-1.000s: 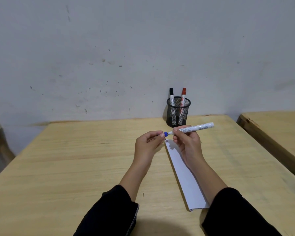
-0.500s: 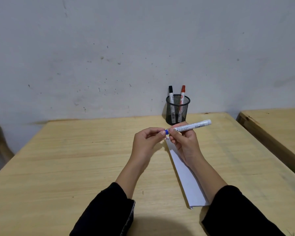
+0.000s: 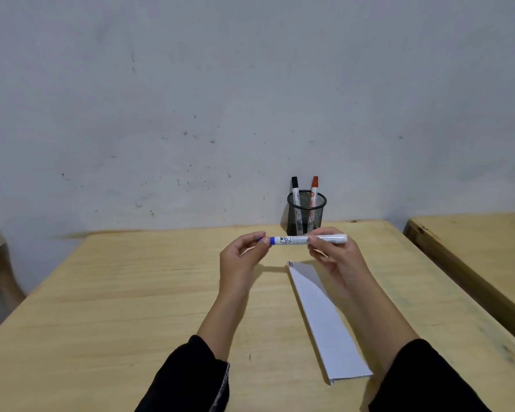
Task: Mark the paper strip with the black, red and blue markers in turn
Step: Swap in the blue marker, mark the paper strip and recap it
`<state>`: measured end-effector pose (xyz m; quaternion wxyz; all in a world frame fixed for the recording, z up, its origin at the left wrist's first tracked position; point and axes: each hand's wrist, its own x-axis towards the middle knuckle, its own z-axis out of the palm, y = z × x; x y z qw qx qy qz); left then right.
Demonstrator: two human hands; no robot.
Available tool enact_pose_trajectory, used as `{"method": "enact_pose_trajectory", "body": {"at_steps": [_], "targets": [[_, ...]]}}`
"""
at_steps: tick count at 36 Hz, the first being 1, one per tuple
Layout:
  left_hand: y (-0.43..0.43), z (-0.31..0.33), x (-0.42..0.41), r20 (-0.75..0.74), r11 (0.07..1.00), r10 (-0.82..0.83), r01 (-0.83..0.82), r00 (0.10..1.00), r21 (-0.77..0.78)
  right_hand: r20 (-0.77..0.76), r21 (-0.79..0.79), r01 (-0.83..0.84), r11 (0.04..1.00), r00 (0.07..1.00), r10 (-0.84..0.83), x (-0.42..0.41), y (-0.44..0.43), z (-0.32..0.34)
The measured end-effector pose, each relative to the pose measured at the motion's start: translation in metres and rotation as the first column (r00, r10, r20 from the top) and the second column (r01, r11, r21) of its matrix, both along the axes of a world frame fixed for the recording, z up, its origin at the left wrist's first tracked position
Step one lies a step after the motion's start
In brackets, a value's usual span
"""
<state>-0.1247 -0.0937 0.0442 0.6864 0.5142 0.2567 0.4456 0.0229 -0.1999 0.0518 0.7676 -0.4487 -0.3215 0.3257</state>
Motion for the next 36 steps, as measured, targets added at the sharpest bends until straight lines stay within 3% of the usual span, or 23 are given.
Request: {"method": "enact_pose_trajectory", "body": {"at_steps": [6,9,13,17,20,24,27,31,36], "targets": [[0.008,0.028,0.009,0.092,0.999,-0.032,0.027,0.995,0.047,0.413,-0.279,0.001,0.960,0.903,0.120,0.013,-0.017,0.031],[0.007,0.045,0.022,0.053,0.988,-0.076,0.068,0.996,0.139,0.539,-0.398,0.052,0.916,0.821,0.188,0.015,-0.019,0.045],[0.007,0.063,0.042,-0.031,0.953,-0.119,0.123,0.992,0.277,0.679,-0.445,0.120,0.887,0.691,0.247,0.017,-0.019,0.059],[0.013,0.070,0.058,-0.087,0.911,-0.097,0.124,0.992,0.393,0.728,-0.414,0.215,0.885,0.661,0.180,0.027,-0.011,0.065],[0.025,0.065,0.068,-0.196,0.851,-0.019,0.119,0.980,0.511,0.723,-0.355,0.275,0.894,0.687,0.076,0.039,-0.003,0.064],[0.044,0.042,0.084,-0.471,0.798,0.133,0.188,0.872,0.573,0.687,-0.194,0.375,0.906,0.712,-0.147,0.054,0.012,0.063],[0.052,0.024,0.100,-0.580,0.809,0.138,0.246,0.803,0.534,0.645,-0.060,0.456,0.888,0.697,-0.314,0.061,0.026,0.066],[0.054,0.012,0.121,-0.589,0.834,0.124,0.237,0.799,0.497,0.599,0.022,0.473,0.881,0.699,-0.391,0.070,0.044,0.067],[0.052,0.004,0.134,-0.492,0.876,0.030,0.214,0.870,0.432,0.672,-0.118,0.470,0.875,0.686,-0.278,0.080,0.059,0.059]]}}
